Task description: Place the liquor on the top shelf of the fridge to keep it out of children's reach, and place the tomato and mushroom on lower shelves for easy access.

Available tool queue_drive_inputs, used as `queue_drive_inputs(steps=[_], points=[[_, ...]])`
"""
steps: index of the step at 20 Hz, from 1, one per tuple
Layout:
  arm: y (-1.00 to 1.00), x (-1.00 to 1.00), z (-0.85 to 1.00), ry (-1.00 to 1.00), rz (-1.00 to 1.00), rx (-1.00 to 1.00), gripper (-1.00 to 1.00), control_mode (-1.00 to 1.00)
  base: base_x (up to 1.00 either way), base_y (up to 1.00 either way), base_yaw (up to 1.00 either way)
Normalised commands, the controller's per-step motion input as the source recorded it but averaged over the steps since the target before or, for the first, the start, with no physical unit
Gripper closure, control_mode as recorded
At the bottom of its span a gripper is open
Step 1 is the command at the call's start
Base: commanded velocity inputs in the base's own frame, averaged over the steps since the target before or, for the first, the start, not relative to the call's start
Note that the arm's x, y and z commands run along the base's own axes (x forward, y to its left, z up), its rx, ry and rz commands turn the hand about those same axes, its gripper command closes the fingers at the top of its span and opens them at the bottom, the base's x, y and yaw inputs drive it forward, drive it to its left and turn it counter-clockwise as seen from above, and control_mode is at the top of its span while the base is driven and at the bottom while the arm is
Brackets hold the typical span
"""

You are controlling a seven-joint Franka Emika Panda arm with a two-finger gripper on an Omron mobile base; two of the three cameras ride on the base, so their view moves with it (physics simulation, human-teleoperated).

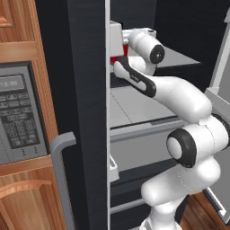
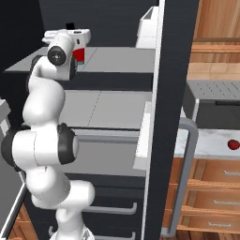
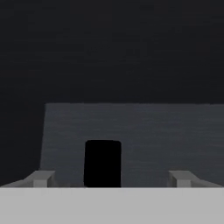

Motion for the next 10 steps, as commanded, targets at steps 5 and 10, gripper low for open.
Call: queue_drive_inputs(steps=[5,10], points=[[-0.1,-0.7,0.0,0.14,0.0,-0.1,-1.0,-1.0,0.0,0.0,0.0],[-0.15,-0.84,0.0,0.19,0.0,-0.11,-1.0,-1.0,0.0,0.0,0.0]])
